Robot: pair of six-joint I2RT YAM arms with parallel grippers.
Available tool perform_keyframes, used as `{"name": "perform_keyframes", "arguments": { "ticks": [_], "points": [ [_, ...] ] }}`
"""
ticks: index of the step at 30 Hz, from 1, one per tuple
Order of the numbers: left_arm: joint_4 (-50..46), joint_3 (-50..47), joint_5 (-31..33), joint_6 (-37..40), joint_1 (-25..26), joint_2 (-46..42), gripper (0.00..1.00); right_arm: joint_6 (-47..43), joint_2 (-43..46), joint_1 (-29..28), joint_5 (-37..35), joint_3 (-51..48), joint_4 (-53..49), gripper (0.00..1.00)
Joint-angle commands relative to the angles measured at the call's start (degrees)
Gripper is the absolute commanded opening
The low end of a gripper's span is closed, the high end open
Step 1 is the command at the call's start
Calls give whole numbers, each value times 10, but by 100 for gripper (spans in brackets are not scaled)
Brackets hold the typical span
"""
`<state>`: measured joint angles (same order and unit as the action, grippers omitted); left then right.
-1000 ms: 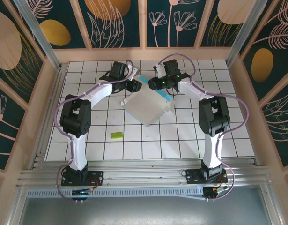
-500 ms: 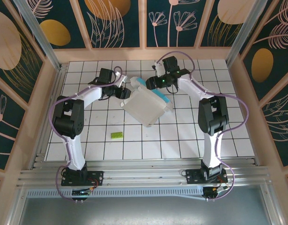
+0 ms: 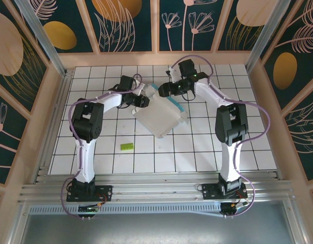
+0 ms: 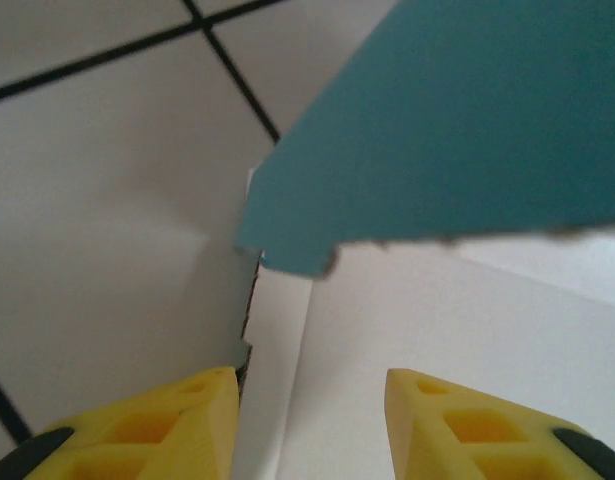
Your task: Fold the paper box
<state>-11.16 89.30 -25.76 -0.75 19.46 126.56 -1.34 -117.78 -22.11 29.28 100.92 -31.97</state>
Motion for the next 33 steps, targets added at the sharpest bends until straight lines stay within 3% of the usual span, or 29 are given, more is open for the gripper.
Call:
{"name": "perform_keyframes", "arguments": {
  "ticks": [1,6,17,23,29,33],
  "points": [
    [-37,1,22,-4,8,20,41,-1,0,8,25,19,-26,80],
    [-32,-7,27,-3,8,18,40,-9,-13,20,1,17,-35,78],
    [-26,-6,28,-2,8,-6,41,-41,-36,21,-38,31,-39,52],
    [-15,-21,8,-26,8,-61,44,-61,-22,22,-59,18,-30,50],
    [-16,-41,-9,-10,-20,-107,45,-66,-22,36,-23,18,-28,40],
    [-27,-18,-55,1,-49,-95,45,-61,-26,52,14,17,-25,38]
  ]
}}
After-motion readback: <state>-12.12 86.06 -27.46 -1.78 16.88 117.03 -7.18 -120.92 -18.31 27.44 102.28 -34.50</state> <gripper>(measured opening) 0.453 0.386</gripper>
